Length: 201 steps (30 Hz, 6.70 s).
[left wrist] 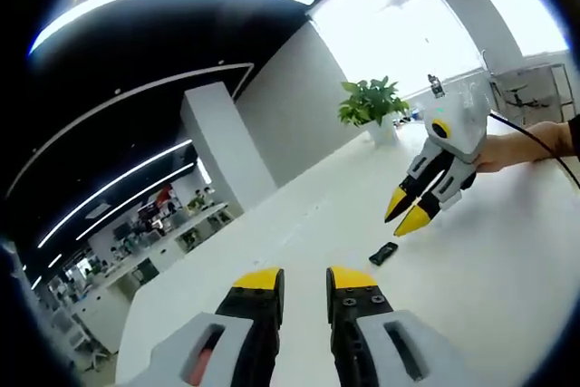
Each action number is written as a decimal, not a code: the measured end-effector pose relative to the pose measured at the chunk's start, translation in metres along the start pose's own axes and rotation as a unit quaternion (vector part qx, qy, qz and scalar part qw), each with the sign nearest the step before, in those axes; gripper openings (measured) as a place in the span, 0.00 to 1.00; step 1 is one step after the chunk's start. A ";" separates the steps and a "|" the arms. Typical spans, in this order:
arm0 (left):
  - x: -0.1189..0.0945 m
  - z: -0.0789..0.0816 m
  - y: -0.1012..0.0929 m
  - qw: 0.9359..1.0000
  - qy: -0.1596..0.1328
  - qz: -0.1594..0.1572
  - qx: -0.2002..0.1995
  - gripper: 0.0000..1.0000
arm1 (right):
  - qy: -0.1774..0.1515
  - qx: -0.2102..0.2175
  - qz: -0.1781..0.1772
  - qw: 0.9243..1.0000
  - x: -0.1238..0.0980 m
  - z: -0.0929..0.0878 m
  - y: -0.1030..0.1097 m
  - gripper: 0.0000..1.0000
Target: Snap the two parts of the plastic buckle together until the buckle closes and remains connected.
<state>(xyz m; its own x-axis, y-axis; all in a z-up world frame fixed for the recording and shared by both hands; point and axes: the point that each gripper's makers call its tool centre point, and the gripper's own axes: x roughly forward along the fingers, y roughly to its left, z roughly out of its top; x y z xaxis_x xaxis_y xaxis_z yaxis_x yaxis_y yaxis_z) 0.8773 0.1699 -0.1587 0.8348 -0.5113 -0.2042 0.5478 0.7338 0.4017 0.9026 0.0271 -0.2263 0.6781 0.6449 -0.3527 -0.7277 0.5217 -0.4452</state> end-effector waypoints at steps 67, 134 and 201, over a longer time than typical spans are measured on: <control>0.003 -0.010 -0.007 0.999 0.026 -0.009 0.018 0.18 | 0.007 -0.003 0.009 1.000 0.008 -0.003 0.005 0.14; -0.023 0.027 0.036 0.982 -0.058 0.159 -0.082 0.17 | -0.056 0.043 -0.034 0.997 -0.085 0.071 -0.020 0.16; -0.230 0.001 -0.057 0.972 -0.078 0.217 -0.051 0.19 | -0.149 0.063 -0.095 0.982 -0.217 0.047 0.057 0.17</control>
<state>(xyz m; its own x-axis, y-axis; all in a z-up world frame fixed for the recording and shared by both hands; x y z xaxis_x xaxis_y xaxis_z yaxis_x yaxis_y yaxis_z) 0.6538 0.2453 -0.1332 0.9744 -0.1989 0.1052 0.1549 0.9322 0.3271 0.7095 -0.0567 -0.1362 0.7568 0.6536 -0.0086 -0.6102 0.7017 -0.3678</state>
